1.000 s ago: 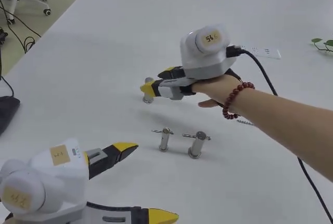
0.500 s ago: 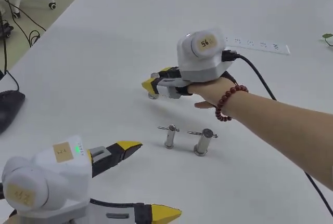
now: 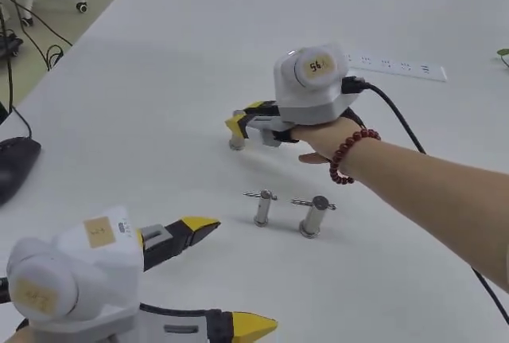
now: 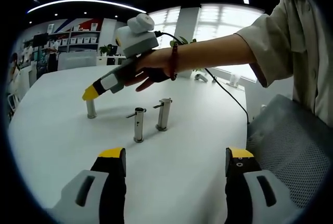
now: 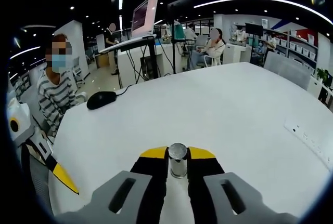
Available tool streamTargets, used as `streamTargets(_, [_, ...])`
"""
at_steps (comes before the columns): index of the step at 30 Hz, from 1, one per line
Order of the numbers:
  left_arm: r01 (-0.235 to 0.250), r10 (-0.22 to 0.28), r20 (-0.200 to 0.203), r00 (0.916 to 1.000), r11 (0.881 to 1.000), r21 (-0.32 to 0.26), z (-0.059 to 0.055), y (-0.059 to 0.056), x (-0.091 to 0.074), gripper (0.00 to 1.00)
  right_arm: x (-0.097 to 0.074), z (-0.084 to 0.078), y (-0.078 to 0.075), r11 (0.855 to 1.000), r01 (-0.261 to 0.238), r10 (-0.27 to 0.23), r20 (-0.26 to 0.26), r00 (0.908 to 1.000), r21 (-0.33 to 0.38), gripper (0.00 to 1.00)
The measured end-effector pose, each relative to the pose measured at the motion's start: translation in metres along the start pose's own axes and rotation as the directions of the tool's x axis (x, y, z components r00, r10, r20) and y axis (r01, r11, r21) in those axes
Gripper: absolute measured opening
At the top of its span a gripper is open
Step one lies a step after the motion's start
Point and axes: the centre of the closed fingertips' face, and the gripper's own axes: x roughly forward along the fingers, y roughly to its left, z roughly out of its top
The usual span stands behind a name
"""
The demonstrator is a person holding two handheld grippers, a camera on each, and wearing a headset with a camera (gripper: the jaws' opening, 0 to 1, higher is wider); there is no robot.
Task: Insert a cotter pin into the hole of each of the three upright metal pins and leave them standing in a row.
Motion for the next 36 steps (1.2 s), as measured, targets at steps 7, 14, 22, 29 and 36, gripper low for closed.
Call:
streamTargets(7, [-0.003,0.003,0.001,1.0,1.0,0.002,0.0,0.0,-0.002,0.78,0.0,-0.001,0.0,0.999,-0.006,0.006,-0.011,0.9999,-0.031,0.13])
streamTargets(14, [-0.002,0.002,-0.001,1.0,1.0,0.004,0.001,-0.001,-0.001,0.78,-0.004,-0.003,-0.001,1.0,-0.008,0.008,-0.027,0.9996,-0.024,0.12])
streamTargets(22, [0.001,-0.001,0.01,0.9999,1.0,0.012,0.006,-0.003,0.002,0.78,-0.025,-0.012,0.001,0.999,-0.012,0.01,-0.048,0.9988,-0.03,0.12])
streamTargets(29, [0.014,-0.014,0.01,0.9998,1.0,0.023,0.008,-0.008,0.005,0.78,-0.043,-0.019,0.004,0.999,-0.028,0.026,-0.061,0.9978,-0.027,0.12])
streamTargets(36, [0.026,-0.027,0.014,0.9995,0.999,0.029,0.01,-0.013,0.007,0.78,-0.064,-0.029,0.006,0.999,-0.037,0.035,-0.076,0.9965,-0.03,0.12])
